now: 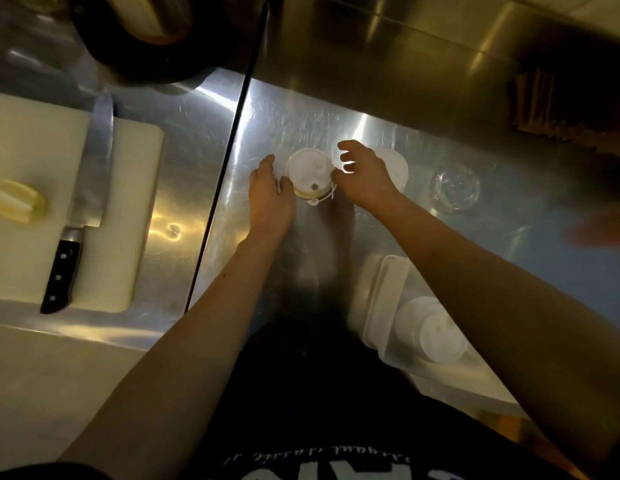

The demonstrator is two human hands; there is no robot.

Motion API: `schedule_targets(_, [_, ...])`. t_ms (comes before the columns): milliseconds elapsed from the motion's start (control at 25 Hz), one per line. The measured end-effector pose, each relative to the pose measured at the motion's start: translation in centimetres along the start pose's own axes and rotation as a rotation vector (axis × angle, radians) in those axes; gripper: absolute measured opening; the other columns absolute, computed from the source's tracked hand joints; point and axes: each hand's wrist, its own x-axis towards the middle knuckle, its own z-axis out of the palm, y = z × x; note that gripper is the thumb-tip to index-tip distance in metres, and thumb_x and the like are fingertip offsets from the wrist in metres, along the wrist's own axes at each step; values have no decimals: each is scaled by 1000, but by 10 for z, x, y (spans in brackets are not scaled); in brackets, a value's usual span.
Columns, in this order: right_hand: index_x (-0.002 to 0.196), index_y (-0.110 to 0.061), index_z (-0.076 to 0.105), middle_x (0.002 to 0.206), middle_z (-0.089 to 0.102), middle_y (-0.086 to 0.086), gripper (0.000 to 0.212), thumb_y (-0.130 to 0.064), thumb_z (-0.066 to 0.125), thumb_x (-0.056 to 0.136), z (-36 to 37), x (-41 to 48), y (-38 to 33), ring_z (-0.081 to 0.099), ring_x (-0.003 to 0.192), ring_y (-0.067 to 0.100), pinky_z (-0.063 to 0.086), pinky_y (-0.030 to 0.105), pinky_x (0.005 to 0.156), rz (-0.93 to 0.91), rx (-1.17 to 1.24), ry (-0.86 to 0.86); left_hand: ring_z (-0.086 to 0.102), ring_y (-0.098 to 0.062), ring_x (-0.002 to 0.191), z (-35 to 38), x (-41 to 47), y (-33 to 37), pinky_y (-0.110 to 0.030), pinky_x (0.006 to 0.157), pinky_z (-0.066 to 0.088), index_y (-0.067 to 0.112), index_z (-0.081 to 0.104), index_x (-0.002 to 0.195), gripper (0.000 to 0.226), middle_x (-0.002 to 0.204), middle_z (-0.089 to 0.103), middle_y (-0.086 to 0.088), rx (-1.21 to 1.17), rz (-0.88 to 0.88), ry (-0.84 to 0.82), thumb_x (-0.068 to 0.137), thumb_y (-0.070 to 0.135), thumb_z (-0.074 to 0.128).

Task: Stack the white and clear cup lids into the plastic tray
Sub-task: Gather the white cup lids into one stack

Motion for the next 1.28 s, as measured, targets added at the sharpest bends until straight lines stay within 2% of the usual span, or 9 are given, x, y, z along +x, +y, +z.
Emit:
schedule_targets(120, [139,-16,44,138,55,11,52,-14,62,90,7,4,-1,55,125,29,43,46,109,9,-32,-32,42,-23,136,2,4,-5,-28,109,34,14,35,146,48,148,42,-10,-7,-10,-19,98,11,42])
schedule_targets(280, [139,-13,44,133,58,14,53,-11,61,88,11,6,0,58,120,28,49,37,99,9,-69,-61,44,-22,134,5,8,-9,-22,99,33,15,35,146,50,146,46,-10,-22,-46,-54,97,8,42])
schedule_targets(400, [138,-12,45,131,60,13,51,-10,60,88,14,5,2,58,118,26,47,32,92,31,-58,-51,48,-22,130,6,10,-9,-22,98,37,13,38,144,48,142,50,-11,-37,-44,-51,97,8,43])
schedule_targets(560, [135,-11,48,133,59,13,49,-8,59,88,18,3,2,59,119,27,51,36,96,46,-1,-41,51,-22,126,7,8,-8,-19,93,40,14,44,138,43,138,53,-10,-14,1,-58,95,10,45])
schedule_targets(760, [135,-12,50,134,59,11,48,-7,59,88,17,-5,-1,60,118,27,54,41,97,40,70,29,54,-22,121,4,9,-3,-31,98,50,14,45,136,45,137,52,-10,-35,-17,-9,92,9,51])
schedule_targets(920, [134,-12,52,133,61,9,44,-8,60,90,9,-12,0,61,117,24,49,38,103,43,116,120,58,-20,115,8,12,3,-29,94,53,15,47,136,46,134,54,-7,-30,-5,11,91,15,60])
schedule_targets(1160, [128,-10,58,125,63,10,41,-9,64,88,-16,-16,22,65,108,23,55,40,96,84,248,218,58,-19,117,26,11,34,-17,90,44,15,55,130,39,135,53,-7,61,120,-45,92,17,61])
schedule_targets(1280, [124,-10,60,119,64,9,40,-15,68,85,-28,-15,37,66,99,20,59,44,86,117,312,258,57,-20,118,40,9,47,-21,96,46,16,55,130,37,137,52,-6,74,144,-103,93,17,60])
